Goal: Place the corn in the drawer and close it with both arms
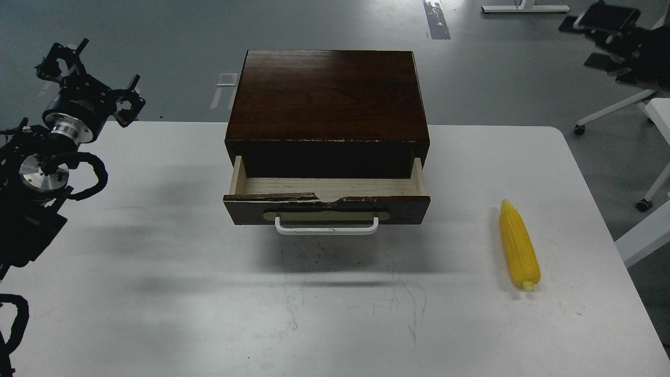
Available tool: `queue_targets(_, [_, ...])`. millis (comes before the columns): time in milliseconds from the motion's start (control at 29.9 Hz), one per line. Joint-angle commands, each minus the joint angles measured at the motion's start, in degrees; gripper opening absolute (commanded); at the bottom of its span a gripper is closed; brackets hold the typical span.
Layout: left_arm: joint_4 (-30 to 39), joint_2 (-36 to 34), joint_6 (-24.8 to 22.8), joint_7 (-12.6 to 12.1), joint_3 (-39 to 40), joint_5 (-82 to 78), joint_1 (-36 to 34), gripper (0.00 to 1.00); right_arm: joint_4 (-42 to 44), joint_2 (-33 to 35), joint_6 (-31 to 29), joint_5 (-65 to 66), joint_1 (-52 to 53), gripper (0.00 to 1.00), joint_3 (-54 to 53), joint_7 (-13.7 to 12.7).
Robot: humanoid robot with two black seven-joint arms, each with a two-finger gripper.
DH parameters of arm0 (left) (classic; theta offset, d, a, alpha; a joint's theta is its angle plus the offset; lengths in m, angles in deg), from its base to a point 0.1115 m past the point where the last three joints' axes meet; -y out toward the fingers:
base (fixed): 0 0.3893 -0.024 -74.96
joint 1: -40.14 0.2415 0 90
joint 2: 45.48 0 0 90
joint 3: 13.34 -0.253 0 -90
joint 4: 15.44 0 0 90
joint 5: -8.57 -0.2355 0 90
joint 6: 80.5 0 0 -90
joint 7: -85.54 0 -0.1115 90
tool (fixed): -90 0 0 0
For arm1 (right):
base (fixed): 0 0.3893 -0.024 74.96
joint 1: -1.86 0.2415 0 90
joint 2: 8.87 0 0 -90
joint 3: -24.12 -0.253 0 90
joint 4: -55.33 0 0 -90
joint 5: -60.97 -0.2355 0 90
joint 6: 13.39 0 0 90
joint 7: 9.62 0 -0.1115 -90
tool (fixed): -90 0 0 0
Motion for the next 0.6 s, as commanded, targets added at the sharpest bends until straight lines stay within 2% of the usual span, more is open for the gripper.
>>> queue_targets(0, [0.00, -0.08, 0.00, 0.09, 0.26, 0.08, -0.08, 0.98, -2.09, 0.31, 0.03, 9.49, -0.14, 1.00, 5.92, 0.09])
queue_targets(100, [-0.08, 0.00, 0.00, 0.52, 0.87, 0.87, -0.34, 0.98, -3.31, 0.14, 0.03, 15.50, -1.28, 1.00, 8.73, 0.09])
queue_targets(267, [-0.08, 0.62, 0.00, 0.88, 0.88, 0.87, -0.08, 0.98, -4.46, -1.53, 0.20, 16.12, -3.04, 1.00, 14.44, 0.00])
queue_targets(434, [-0.08, 0.45, 0.00, 0.88, 0.88, 0.87, 0.62, 0.98, -3.41, -3.90, 0.82, 16.30, -6.02, 1.00, 15.77, -0.09])
queue_targets(568, [-0.08, 0.27, 0.00, 0.88, 0.88, 0.87, 0.71, 0.98, -2.79, -6.54, 0.91, 16.39, -9.10, 0.95, 15.86, -0.18])
